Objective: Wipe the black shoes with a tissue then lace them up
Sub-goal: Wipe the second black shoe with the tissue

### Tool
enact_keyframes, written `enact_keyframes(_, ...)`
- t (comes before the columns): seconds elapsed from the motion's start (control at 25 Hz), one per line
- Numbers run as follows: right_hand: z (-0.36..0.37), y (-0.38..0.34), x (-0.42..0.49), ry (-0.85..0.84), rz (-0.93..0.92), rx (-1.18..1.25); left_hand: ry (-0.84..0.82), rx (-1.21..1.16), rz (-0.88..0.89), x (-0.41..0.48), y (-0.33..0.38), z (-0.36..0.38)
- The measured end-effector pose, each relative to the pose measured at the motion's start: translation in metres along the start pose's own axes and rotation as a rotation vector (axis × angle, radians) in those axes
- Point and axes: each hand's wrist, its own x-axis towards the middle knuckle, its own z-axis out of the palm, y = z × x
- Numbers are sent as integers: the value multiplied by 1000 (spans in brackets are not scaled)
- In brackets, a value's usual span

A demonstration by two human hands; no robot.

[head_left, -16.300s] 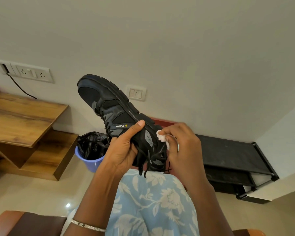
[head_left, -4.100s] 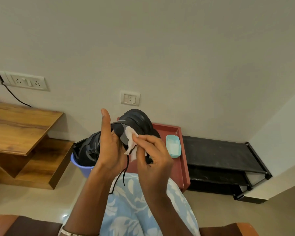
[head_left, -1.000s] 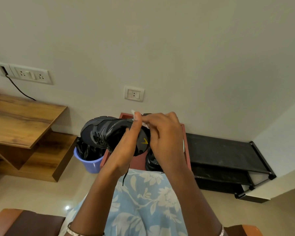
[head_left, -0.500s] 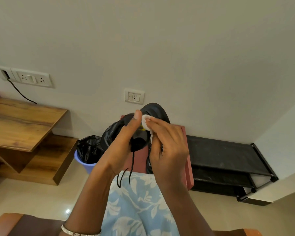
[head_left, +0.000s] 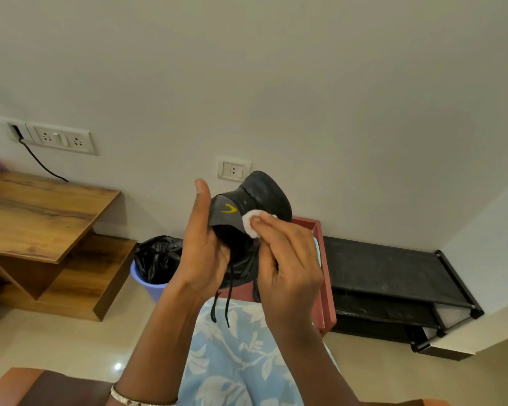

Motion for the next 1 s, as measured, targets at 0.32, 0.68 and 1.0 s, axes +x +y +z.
enact_keyframes(0.32, 8, 7, -19, 29, 57, -1, 52, -103, 27, 1, -4, -1)
enact_keyframes(0.68, 14, -10, 18, -21, 130, 30, 17, -98, 42, 2, -11, 2)
enact_keyframes(1.0, 5, -11, -3, -29, 210, 17, 89, -88, 21, -1, -16, -1)
